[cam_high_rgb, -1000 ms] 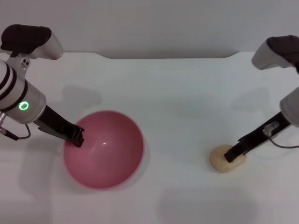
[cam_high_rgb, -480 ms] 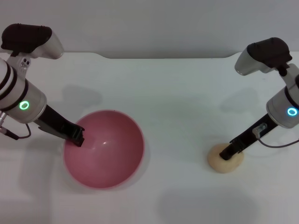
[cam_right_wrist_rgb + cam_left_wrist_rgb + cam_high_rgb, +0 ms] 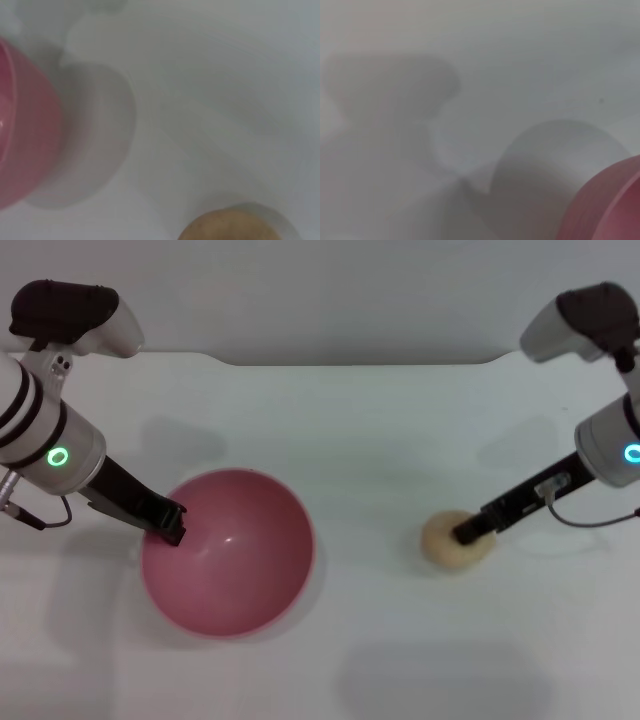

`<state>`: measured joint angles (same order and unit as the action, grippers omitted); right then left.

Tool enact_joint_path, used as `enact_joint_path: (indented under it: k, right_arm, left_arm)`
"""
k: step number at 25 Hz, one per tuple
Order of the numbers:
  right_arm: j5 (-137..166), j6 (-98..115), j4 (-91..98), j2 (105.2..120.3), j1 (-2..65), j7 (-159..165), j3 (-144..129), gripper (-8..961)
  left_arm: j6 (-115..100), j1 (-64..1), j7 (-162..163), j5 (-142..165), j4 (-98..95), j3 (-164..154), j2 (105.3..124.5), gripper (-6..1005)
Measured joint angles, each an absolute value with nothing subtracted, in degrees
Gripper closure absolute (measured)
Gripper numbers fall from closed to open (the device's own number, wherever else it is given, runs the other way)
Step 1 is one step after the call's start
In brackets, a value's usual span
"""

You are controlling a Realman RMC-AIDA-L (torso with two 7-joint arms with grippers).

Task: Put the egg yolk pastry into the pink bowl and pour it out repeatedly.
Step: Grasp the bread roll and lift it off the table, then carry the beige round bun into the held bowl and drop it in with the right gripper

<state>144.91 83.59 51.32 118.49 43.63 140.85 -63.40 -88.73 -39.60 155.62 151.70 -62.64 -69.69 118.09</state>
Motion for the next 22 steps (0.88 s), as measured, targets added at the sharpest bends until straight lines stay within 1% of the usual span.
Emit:
enact_joint_path:
  k: [6, 10, 14, 17, 22]
  right_arm:
    - [137.1, 85.89, 58.35, 118.48, 43.48, 137.21, -61.72, 724]
    - [124.65, 86.9, 64.59, 118.64, 43.19, 131.97, -62.58, 755]
    - [114.77, 87.03, 65.24, 118.67, 43.12, 124.04, -65.42, 788]
    - [113.63, 86.51, 64.62, 118.65, 43.38, 121.18, -69.85, 815]
    - [113.71, 83.21, 62.94, 118.69, 43.74, 120.9, -76.61, 833]
  left_arm:
    - [-88.16, -40.53, 155.68, 151.71, -61.95, -70.29, 118.2, 1001]
    - [-88.14, -41.24, 155.96, 151.7, -61.75, -72.18, 118.38, 1000]
    - [-88.16, -41.86, 155.99, 150.59, -61.24, -72.85, 118.49, 999]
    - [-88.16, -42.07, 155.79, 148.54, -61.03, -73.71, 118.46, 1000]
    - [-88.15, -42.25, 155.35, 146.13, -61.44, -74.34, 118.28, 999]
